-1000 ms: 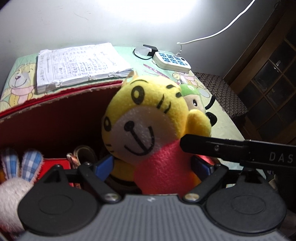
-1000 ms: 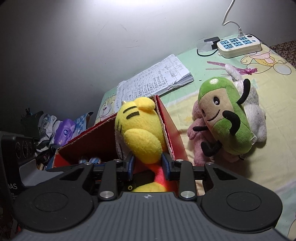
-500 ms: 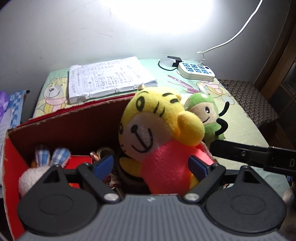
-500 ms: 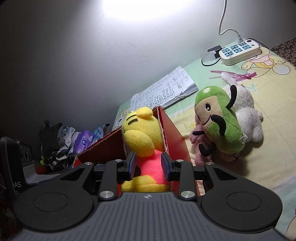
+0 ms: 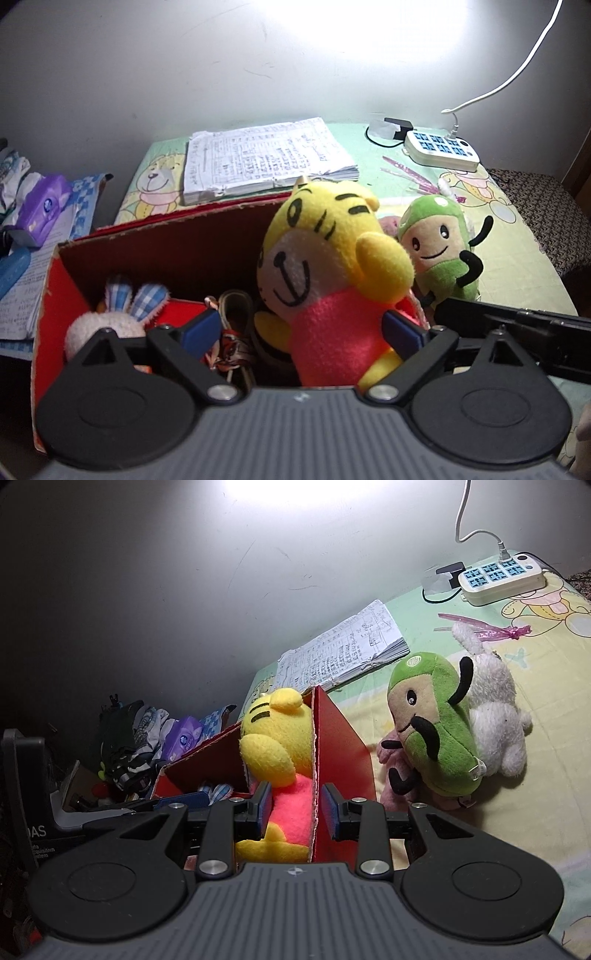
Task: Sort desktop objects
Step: 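Lower the yellow tiger into the red box and open the right tool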
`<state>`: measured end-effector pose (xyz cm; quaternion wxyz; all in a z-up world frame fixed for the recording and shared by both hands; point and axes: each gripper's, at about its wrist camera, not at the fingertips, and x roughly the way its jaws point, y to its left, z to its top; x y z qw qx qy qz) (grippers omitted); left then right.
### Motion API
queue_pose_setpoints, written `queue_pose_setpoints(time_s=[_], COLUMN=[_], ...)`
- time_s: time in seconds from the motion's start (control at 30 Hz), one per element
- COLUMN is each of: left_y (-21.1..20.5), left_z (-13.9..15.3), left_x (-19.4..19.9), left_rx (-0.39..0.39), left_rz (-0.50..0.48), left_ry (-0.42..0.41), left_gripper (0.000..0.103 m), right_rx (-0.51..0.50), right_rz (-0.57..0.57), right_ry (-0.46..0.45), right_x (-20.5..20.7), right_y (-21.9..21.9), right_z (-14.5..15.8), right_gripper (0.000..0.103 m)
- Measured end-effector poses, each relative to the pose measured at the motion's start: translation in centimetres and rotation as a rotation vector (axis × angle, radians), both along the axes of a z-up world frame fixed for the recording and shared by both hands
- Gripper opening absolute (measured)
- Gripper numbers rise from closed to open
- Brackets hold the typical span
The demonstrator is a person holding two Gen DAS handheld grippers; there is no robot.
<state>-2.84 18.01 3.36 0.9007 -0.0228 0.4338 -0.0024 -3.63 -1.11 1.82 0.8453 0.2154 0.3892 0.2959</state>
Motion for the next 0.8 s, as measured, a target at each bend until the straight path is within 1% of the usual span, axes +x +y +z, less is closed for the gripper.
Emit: queue_pose_setpoints(time_s=[0.2, 0.4, 0.57, 0.8], left_y=[0.0, 0.3, 0.7, 1.4], left_z=[0.1, 0.4, 0.6, 0.2], left_x=[-0.6, -1.1, -1.5, -1.6], left_rx=[0.019, 0.039, 0.046, 0.061], left_rz=[0.054, 0.068, 0.041, -0.010], left_ry=[0.005, 0.006, 0.005, 0.029], left_gripper=[0.098, 0.098, 0.098, 0.098], right_rx=[0.010, 0.011, 0.011, -0.002], right_rz=[0.045, 0.054, 0.033, -0.037], right_ry=[0.007, 0.004, 0.005, -0.032], right_x=[0.3, 0.0, -0.6, -2.5], right_y=[0.2, 0.4, 0.8, 1.6], right_z=[-0.2, -0.2, -0.3, 0.0], right_gripper=[0.034, 0.034, 0.034, 0.034])
